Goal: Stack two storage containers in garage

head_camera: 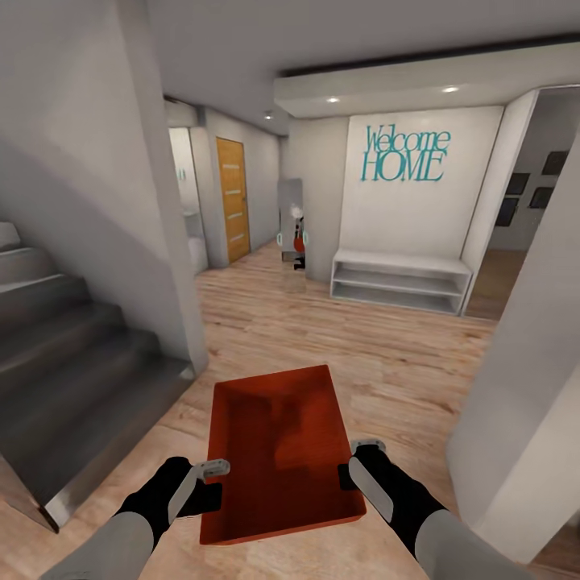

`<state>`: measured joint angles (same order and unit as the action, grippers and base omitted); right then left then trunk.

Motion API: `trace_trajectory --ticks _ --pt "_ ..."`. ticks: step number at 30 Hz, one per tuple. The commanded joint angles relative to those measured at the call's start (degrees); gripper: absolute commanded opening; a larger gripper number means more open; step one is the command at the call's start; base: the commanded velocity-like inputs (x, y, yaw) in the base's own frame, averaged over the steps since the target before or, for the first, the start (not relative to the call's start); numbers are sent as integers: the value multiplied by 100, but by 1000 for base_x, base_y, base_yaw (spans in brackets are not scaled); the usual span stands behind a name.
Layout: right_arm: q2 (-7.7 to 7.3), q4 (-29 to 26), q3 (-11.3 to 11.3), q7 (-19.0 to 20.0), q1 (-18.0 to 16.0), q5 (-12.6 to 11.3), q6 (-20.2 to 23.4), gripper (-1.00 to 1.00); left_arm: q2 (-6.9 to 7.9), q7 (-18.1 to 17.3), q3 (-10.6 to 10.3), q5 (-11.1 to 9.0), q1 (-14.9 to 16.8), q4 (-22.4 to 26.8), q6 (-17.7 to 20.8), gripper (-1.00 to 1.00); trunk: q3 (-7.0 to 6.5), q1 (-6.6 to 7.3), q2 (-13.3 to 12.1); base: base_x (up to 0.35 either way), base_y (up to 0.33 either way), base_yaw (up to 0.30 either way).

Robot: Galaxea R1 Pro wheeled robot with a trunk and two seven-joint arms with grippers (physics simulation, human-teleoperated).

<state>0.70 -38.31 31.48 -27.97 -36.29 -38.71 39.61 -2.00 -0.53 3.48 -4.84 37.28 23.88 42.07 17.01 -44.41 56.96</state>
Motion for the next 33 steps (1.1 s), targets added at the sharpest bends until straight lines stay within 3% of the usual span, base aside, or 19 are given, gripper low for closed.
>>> trace_trajectory --ticks 1,33 --pt "1 -1 69 -51 -1 -106 19 -100 -20 18 39 -88 7 12 29 -100 7 -4 5 335 0 0" --pt "1 -1 69 -51 -1 -110 19 -100 -20 18 39 -88 7 12 29 -100 7 -4 5 335 0 0"
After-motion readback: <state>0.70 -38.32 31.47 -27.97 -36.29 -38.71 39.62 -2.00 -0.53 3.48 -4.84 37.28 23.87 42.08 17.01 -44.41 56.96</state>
